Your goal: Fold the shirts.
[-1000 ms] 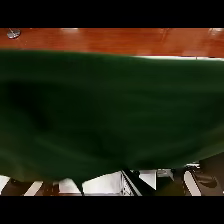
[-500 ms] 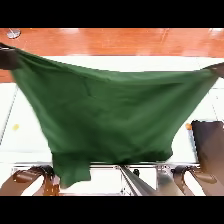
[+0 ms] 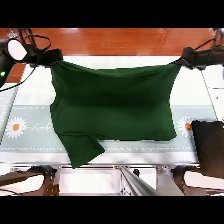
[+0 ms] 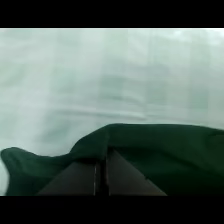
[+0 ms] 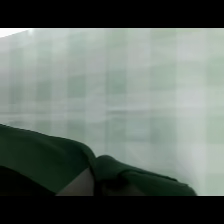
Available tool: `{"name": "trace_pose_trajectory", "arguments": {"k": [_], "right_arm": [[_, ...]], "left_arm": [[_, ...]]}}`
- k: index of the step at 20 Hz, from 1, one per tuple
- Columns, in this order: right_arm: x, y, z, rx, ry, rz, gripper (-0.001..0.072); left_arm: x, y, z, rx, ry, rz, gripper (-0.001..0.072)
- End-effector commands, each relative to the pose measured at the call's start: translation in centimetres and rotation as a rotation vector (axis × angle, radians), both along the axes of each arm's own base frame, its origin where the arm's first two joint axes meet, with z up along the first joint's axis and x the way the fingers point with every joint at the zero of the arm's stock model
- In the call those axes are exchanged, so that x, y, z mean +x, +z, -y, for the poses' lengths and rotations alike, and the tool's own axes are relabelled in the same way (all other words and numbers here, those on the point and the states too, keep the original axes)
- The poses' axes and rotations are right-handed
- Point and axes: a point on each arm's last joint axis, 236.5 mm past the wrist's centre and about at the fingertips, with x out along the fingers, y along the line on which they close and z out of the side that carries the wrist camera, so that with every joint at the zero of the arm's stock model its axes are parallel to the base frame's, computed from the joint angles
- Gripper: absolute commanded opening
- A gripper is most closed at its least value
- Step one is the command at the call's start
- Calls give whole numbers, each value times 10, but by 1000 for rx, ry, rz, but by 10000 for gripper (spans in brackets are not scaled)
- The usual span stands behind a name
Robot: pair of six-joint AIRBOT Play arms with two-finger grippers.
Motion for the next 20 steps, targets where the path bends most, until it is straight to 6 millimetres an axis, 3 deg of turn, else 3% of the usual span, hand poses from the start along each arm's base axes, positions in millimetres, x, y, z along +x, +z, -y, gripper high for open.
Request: {"name": "trace_pose_trajectory", "arguments": {"k": [1,3,5,9,11,16,20], "right_arm": [[27,-32,-5,80,-17,-55,24],[15,-48,-10,73,34,-116,24],[-3,-57,-7,38,86,-182,24],[-44,-63,-3,14,218,-290,24],[-61,-84,1,-54,246,-363,24],[-84,-145,-2,-63,184,-467,24],[-96,-159,1,-74,175,-517,24]], "left_arm": [[14,-40,26,-219,57,-116,25],[-2,-55,34,-201,-17,-191,24],[-23,-57,31,-125,-143,-240,24],[-76,-57,-4,-69,-271,-410,24],[-97,-73,-17,-70,-276,-500,25],[-135,-138,-22,-89,-249,-620,25],[-139,-152,-23,-88,-244,-632,25]]}}
